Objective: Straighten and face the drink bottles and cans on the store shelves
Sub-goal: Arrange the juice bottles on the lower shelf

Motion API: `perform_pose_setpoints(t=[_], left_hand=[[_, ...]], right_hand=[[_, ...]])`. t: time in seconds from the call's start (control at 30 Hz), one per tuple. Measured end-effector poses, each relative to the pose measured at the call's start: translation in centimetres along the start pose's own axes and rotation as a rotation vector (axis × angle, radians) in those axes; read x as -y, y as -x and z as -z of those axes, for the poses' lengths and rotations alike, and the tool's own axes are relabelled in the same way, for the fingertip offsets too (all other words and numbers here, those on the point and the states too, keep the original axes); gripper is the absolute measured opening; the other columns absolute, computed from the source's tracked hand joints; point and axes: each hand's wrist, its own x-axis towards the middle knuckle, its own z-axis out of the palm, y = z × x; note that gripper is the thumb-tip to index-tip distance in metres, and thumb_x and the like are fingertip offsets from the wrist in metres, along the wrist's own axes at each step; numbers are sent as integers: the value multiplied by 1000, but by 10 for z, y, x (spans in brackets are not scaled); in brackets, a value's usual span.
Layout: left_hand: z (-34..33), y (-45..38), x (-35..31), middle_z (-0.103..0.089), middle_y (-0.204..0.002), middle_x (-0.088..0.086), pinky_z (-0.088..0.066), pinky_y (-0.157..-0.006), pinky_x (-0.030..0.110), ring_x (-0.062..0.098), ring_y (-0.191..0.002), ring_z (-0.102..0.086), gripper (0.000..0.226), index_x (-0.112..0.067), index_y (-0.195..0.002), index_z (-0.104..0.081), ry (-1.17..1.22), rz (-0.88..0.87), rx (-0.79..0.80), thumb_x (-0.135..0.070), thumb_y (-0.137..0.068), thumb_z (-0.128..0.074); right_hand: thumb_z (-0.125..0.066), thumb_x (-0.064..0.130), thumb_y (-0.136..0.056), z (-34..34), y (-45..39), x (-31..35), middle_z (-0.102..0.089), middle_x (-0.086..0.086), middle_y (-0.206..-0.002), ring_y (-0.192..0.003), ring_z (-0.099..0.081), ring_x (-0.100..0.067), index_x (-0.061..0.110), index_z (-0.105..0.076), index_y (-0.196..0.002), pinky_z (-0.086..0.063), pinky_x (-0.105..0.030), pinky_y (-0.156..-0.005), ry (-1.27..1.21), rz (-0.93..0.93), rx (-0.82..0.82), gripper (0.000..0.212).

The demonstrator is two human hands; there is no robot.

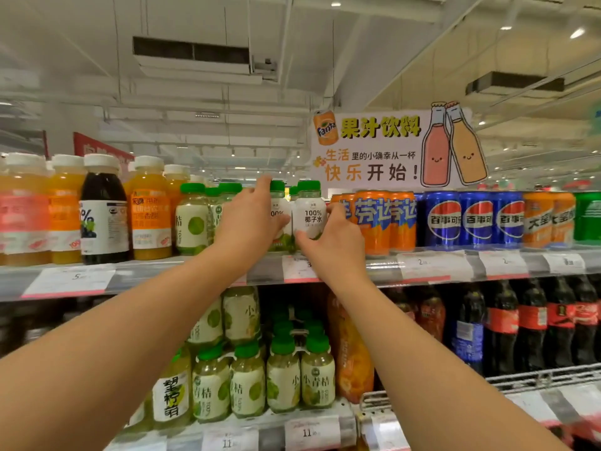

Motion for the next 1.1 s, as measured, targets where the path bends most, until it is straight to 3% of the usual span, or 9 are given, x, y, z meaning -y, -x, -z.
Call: perform_pose_setpoints(t=[0.2, 0.3, 0.37, 0.47, 0.57, 0.77, 0.97, 1.1], left_hand=[[1, 5, 0, -58, -137, 13, -45, -100, 42, 32, -126, -54, 78, -16, -156, -24, -39, -35, 18, -32, -95, -69], [2, 14, 3, -48, -149, 12, -42, -106, 42, 32, -134, -48, 83, -17, -159, -21, 29, -42, 55, -25, -93, -70], [3, 25, 10, -41, -155, 9, -42, -107, 40, 29, -136, -46, 73, -17, -157, -27, 37, -75, 35, -27, -96, -66], [8, 51, 22, -45, -151, 6, -39, -110, 38, 26, -135, -46, 57, -18, -149, -42, 13, -172, -14, -26, -96, -63], [15, 80, 28, -48, -149, 1, -33, -113, 41, 27, -136, -41, 53, -20, -143, -49, -30, -295, 32, -24, -93, -63], [18, 148, 38, -55, -143, 1, -39, -108, 49, 29, -132, -44, 46, -20, -135, -57, -56, -472, 94, -31, -90, -60], [5, 237, 68, -59, -139, 0, -38, -111, 44, 27, -133, -47, 36, -18, -125, -65, 56, -475, 151, -31, -92, -57], [-13, 309, 104, -63, -130, -10, -45, -103, 45, 19, -125, -53, 34, -26, -119, -67, 113, -273, 381, -40, -92, -52]], right_hand=[[-71, 41, -86, -1, 1, 2, -69, -5, -102, -94, -67, -27, 10, -49, -120, -46, -30, -70, 81, 22, -14, 51], [-71, 42, -85, -3, 3, 3, -69, -7, -106, -97, -68, -29, 10, -48, -124, -52, -34, -74, 100, 34, -30, 56], [-69, 38, -86, -3, 7, 4, -67, -8, -111, -100, -67, -29, 9, -47, -130, -49, -33, -76, 100, 77, -67, 57], [-67, 29, -90, 0, 15, 9, -62, -14, -124, -111, -62, -30, 6, -44, -141, -50, -36, -90, 75, 194, -128, 61], [-66, 25, -91, 5, 26, 9, -57, -16, -133, -122, -56, -31, 4, -46, -141, -50, -43, -103, 102, 283, -164, 58], [-64, 20, -92, 11, 105, -5, -51, -15, -146, -136, -47, -32, 5, -53, -137, -40, -46, -114, 50, 415, -122, 49], [-66, 8, -90, 10, 221, -38, -63, -14, -127, -120, -57, -29, 2, -69, -110, -48, -35, -103, -13, 490, -47, 21], [-58, 21, -92, -4, 288, -79, -64, 1, -111, -107, -60, -17, 14, -69, -103, -54, -31, -88, 36, 282, 211, 16]])
